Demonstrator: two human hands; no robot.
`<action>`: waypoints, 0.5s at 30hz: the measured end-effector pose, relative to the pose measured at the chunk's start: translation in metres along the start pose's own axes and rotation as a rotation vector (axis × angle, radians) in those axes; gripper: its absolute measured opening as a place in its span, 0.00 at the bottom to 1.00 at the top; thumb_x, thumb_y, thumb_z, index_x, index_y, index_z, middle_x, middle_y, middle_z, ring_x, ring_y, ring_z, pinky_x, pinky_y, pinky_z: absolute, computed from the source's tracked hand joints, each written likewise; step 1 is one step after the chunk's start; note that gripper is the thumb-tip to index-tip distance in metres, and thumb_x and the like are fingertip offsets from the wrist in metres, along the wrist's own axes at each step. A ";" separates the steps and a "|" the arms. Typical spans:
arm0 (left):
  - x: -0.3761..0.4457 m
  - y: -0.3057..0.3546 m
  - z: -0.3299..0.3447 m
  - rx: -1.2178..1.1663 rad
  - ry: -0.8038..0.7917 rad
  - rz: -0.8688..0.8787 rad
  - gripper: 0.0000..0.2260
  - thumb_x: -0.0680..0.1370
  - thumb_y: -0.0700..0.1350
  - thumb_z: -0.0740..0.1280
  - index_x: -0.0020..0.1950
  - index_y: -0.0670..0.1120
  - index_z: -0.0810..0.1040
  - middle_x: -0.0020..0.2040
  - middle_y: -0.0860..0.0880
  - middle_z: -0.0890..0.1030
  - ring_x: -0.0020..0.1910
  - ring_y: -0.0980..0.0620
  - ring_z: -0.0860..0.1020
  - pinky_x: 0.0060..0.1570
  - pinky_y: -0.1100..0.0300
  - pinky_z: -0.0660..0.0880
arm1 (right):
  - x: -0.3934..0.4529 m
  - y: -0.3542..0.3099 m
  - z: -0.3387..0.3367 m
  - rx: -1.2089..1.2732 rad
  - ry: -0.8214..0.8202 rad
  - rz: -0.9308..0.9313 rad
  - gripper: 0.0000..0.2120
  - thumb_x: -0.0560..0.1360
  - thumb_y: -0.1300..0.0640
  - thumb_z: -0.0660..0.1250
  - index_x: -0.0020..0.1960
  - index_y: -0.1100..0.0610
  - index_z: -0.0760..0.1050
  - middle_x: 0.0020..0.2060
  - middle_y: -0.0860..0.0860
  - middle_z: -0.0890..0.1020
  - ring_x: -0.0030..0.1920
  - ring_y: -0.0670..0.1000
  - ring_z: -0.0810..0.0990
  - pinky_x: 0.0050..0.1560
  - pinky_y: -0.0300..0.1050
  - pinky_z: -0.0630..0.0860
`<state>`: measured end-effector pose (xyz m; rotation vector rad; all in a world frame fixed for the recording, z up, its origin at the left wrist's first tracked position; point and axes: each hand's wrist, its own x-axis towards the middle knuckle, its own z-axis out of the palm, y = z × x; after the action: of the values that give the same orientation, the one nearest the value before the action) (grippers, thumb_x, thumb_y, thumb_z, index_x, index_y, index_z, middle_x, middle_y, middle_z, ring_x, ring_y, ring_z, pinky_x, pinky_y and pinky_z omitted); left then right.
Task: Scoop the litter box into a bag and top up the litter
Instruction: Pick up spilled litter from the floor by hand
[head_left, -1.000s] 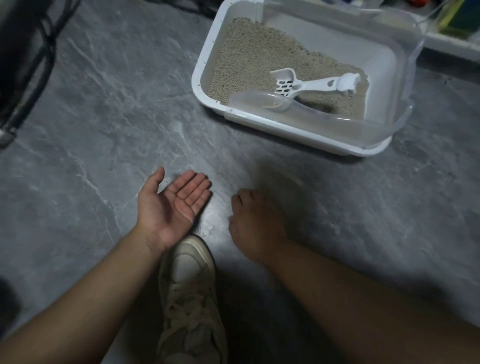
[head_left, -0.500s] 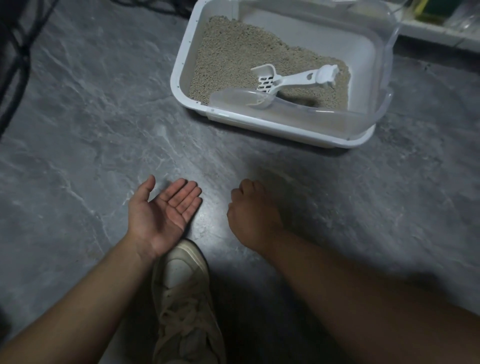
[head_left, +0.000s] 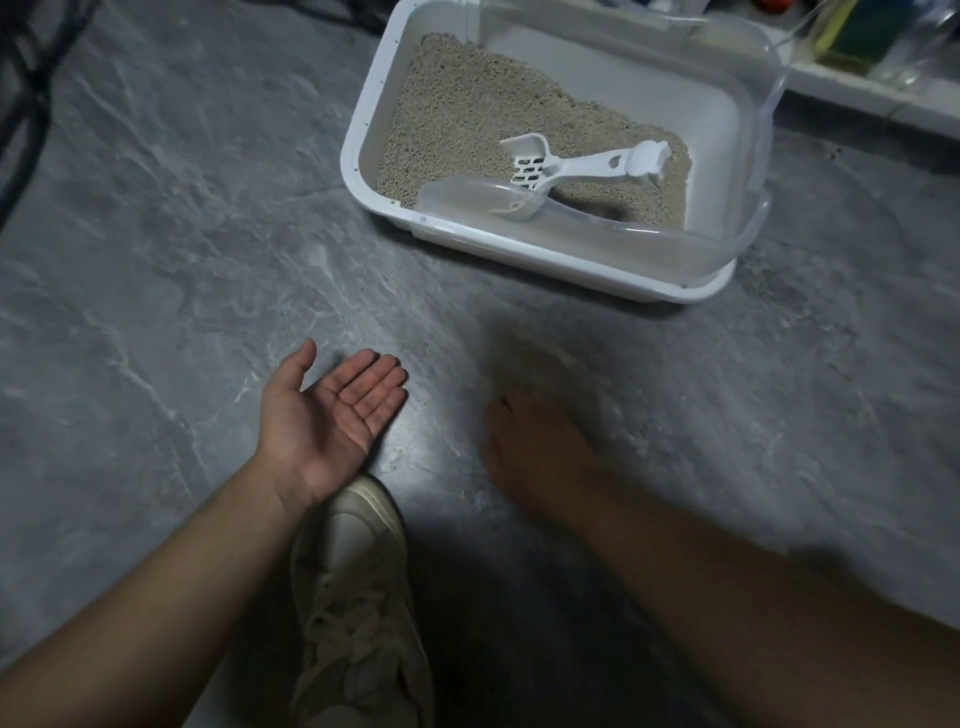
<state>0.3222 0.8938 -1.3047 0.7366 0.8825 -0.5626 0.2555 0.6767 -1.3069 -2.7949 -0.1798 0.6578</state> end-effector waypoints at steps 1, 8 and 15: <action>0.000 0.000 0.001 0.001 0.000 -0.003 0.30 0.81 0.61 0.62 0.70 0.37 0.75 0.64 0.35 0.82 0.63 0.37 0.82 0.71 0.43 0.72 | -0.003 -0.002 0.003 -0.013 -0.017 -0.007 0.15 0.77 0.55 0.59 0.59 0.61 0.75 0.58 0.60 0.75 0.59 0.61 0.74 0.59 0.53 0.71; 0.001 -0.002 0.002 0.024 0.009 -0.010 0.30 0.80 0.61 0.62 0.70 0.37 0.75 0.63 0.36 0.82 0.62 0.38 0.82 0.69 0.44 0.73 | 0.040 -0.024 -0.005 0.023 0.087 -0.039 0.12 0.72 0.56 0.64 0.52 0.61 0.75 0.55 0.59 0.75 0.55 0.61 0.73 0.54 0.54 0.70; 0.003 -0.001 0.001 0.019 0.014 -0.013 0.29 0.81 0.60 0.62 0.69 0.37 0.75 0.63 0.36 0.83 0.62 0.38 0.83 0.68 0.44 0.74 | 0.077 -0.025 -0.022 0.156 0.133 0.072 0.13 0.75 0.57 0.64 0.58 0.62 0.73 0.59 0.61 0.73 0.59 0.62 0.72 0.56 0.50 0.67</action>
<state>0.3241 0.8917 -1.3072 0.7536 0.8968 -0.5789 0.3327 0.7094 -1.3131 -2.6929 -0.0012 0.4772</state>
